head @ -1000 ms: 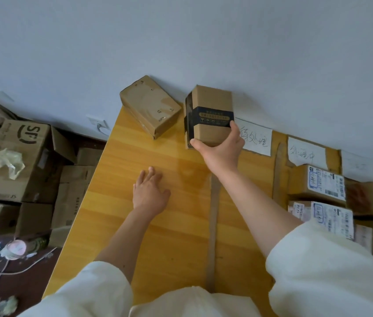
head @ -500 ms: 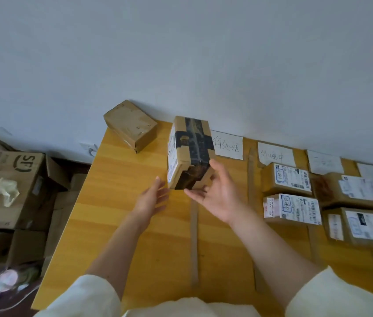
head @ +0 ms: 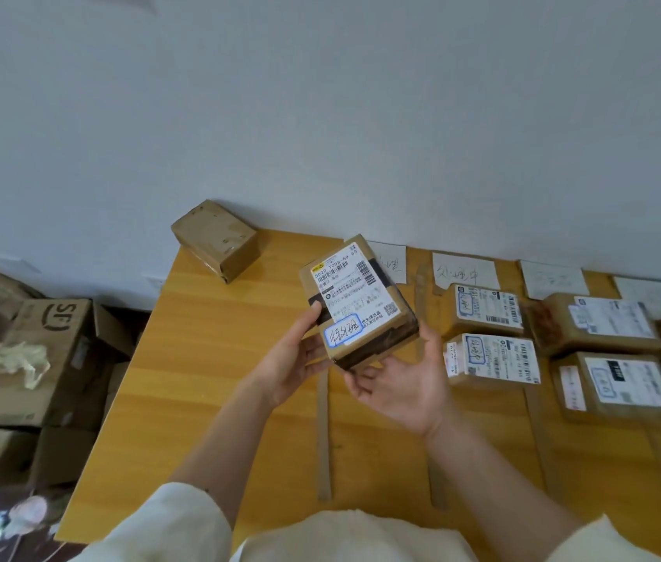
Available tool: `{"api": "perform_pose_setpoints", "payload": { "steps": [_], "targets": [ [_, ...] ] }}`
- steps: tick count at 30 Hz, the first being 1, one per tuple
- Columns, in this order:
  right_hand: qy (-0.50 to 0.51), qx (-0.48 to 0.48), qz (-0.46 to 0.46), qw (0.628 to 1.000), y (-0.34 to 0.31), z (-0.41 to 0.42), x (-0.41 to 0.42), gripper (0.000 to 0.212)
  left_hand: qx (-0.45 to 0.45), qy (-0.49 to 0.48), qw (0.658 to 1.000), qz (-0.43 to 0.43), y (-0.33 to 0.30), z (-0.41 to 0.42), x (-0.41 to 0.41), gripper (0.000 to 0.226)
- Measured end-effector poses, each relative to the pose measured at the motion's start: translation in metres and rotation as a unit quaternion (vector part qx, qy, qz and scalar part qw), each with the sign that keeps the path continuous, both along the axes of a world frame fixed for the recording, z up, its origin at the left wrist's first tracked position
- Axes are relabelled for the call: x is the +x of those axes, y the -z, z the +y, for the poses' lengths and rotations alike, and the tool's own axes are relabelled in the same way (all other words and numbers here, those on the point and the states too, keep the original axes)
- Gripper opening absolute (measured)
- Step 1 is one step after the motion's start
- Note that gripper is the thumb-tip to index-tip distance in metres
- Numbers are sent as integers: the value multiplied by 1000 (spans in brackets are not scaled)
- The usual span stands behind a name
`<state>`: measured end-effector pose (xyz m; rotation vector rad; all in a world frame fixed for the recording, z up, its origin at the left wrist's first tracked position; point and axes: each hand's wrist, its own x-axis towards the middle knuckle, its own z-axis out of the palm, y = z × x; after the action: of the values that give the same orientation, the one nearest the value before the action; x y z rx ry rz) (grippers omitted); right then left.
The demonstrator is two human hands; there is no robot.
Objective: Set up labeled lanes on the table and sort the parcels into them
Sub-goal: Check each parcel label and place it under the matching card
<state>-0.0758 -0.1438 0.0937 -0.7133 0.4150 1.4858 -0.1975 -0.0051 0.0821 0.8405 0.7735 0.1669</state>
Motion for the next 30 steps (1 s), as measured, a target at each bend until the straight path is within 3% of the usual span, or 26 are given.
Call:
{"api": "perform_pose_setpoints", "payload": {
  "steps": [7,11,16,20,24,30],
  "targets": [
    [-14,-21,-4,1000,3,-25,7,82,17,2,999,36,1,-20,12,32],
    [-1,-95,-54,994,8,-34,11,74,20,-8,998,67,3,-26,14,32],
    [-6,-158,-133,978,12,-41,21,80,18,14,994,103,8,-33,9,27],
    [-61,-181,-222,956,12,-45,24,75,7,43,992,119,11,-38,6,27],
    [-118,-182,-291,932,11,-44,25,76,25,82,988,130,13,-39,4,41],
    [-213,-187,-330,900,16,-48,26,61,37,89,984,150,17,-38,2,28]
  ]
}}
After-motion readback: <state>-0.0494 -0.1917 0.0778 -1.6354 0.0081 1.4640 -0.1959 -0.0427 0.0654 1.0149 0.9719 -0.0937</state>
